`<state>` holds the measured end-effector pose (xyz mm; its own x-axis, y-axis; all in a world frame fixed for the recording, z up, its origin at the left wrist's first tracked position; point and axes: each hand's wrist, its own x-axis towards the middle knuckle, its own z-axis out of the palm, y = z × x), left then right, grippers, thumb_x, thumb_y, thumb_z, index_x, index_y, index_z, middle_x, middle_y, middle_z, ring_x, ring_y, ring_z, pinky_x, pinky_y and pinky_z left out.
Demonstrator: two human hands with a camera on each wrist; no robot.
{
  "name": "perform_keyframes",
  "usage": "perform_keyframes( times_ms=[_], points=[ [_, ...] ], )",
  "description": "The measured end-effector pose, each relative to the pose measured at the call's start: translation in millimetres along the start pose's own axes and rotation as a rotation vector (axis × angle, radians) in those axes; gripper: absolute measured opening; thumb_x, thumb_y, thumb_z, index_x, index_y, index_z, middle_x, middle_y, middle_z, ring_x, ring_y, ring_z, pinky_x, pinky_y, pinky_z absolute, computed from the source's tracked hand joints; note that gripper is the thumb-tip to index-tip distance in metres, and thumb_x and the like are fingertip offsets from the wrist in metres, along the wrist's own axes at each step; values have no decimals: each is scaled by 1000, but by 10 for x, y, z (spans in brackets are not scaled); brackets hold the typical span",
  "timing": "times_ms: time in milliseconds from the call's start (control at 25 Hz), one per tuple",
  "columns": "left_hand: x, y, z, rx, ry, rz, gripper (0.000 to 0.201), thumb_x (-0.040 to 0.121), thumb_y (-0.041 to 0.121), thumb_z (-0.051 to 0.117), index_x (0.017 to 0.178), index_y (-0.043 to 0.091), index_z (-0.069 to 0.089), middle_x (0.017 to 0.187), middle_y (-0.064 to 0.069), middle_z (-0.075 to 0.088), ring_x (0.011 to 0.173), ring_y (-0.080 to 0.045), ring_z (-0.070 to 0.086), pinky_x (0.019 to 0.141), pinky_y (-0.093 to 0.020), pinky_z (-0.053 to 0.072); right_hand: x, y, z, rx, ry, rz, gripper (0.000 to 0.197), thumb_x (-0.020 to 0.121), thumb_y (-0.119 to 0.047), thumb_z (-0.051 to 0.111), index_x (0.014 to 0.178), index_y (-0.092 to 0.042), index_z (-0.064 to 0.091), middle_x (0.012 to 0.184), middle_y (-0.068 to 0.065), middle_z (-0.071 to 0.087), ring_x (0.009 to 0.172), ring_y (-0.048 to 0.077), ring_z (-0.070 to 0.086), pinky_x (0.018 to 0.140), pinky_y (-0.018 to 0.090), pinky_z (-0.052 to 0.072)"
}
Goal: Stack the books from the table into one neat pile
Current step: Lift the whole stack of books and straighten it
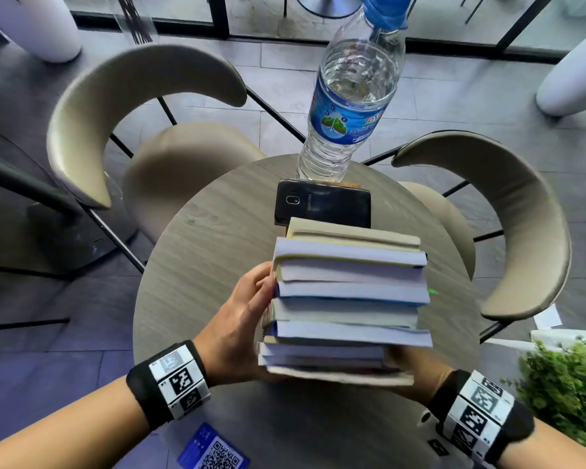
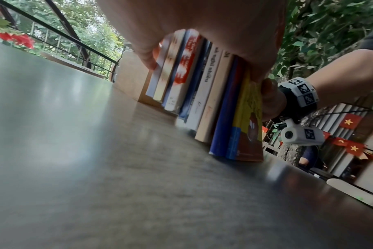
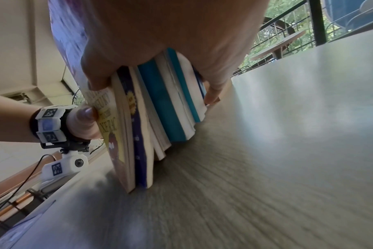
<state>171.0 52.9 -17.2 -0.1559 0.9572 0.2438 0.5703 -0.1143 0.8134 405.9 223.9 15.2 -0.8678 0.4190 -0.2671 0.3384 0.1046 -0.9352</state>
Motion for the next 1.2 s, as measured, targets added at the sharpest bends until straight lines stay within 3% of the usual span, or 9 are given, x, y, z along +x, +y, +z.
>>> perform_keyframes(
  times_ms=[80,240,360,440,640,720,840,1000,1200],
  points=[
    [26,55,-27,20,49,61,100,83,55,74,150,1,24,146,-32,35,148,-33,32,116,-41,39,-162,-85,28,25,33,55,48,80,-79,57,121,-55,63,119,-56,50,112,-37,40,91,-6,33],
    [88,38,-77,59,95,145,97,90,54,66,161,23,9,145,-28,33,151,-21,27,118,-29,32,-153,167,-19,-166,118,-28,48,98,-66,43,142,-47,45,137,-46,44,127,-31,30,101,9,39],
    [133,7,-76,21,89,125,101,88,53,69,161,21,6,146,-31,32,150,-27,29,118,-34,33,-16,164,-139,-209,90,-52,37,93,-58,52,130,-57,50,115,-35,63,121,-30,39,102,7,39],
    [106,-11,-59,-7,97,141,103,88,53,68,161,19,4,150,-27,30,150,-28,28,118,-37,34,39,137,-122,-252,92,-75,66,77,-34,58,130,-71,41,114,-33,62,115,-26,47,93,9,42],
    [-61,-67,12,10,76,-7,101,85,58,70,136,-20,31,148,-17,34,142,-35,36,114,-40,39,100,-3,-15,-337,124,-205,72,90,-29,51,149,-57,20,147,-42,33,132,-24,30,103,-3,25],
    [-67,-47,8,16,68,-2,104,82,58,72,143,-13,25,156,-15,28,147,-33,30,119,-33,32,149,-160,-11,-315,98,-290,55,102,-43,41,150,-54,18,146,-45,30,133,-28,24,101,-6,20],
    [-80,-16,-20,-56,65,13,116,78,58,77,160,14,7,166,-5,14,154,-27,22,122,-27,26,187,-175,-34,-337,115,-336,83,82,-24,54,149,-56,18,124,-21,43,132,-30,23,100,-5,22],
    [-95,-58,-36,-115,13,-90,124,68,50,89,148,-9,14,157,-27,25,146,-46,31,118,-50,35,174,-68,-62,-301,8,-303,85,82,-23,54,148,-61,15,139,-29,46,130,-32,23,98,-7,21],
    [-4,-75,-123,-154,-83,-45,136,67,49,90,154,-3,-1,157,-35,20,147,-51,25,122,-52,29,138,368,-152,-311,-99,-91,92,65,-18,57,132,-74,27,123,-34,52,118,-29,38,100,9,40]
  ],
)
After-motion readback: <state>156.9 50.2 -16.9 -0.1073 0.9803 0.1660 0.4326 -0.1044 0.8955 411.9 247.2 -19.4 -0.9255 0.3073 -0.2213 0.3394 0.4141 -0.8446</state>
